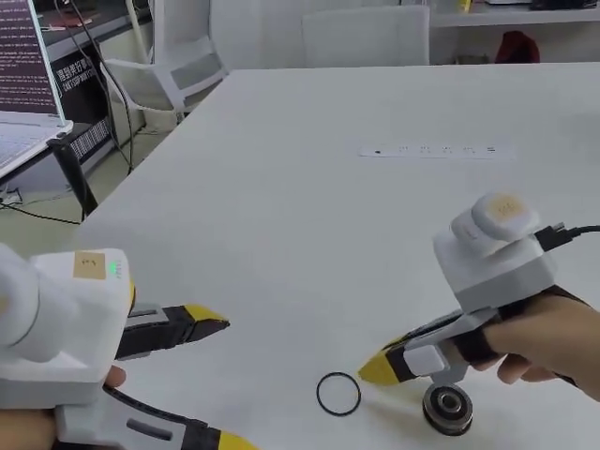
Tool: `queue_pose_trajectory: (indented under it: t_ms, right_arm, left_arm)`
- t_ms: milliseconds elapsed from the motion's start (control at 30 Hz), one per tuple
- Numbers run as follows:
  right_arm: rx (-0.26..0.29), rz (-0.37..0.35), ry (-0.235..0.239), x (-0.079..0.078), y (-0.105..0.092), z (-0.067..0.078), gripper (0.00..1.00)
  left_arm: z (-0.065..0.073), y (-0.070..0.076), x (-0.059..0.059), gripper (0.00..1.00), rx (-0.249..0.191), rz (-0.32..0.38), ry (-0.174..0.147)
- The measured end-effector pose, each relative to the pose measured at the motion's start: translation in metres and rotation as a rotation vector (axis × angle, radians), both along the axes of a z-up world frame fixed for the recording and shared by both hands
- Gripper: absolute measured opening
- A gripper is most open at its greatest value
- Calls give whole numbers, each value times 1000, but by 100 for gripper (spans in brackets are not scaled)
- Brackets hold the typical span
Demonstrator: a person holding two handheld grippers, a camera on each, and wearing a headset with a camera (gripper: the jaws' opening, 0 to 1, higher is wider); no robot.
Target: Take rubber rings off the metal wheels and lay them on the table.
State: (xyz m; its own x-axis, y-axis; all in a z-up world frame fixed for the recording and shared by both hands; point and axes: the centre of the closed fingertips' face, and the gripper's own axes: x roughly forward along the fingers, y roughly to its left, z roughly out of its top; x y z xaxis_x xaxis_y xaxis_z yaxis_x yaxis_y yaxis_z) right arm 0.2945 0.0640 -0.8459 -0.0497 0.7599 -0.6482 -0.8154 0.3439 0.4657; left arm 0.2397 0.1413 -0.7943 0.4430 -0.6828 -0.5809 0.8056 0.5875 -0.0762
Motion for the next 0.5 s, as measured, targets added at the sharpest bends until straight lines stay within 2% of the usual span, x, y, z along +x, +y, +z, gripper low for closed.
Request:
queue_pose_trajectory:
  t_ms: [500]
  right_arm:
    - [23, 35, -61, -8, -17, 29, 14]
  left_arm:
    - [-1, 0, -1, 86, 6, -2, 4]
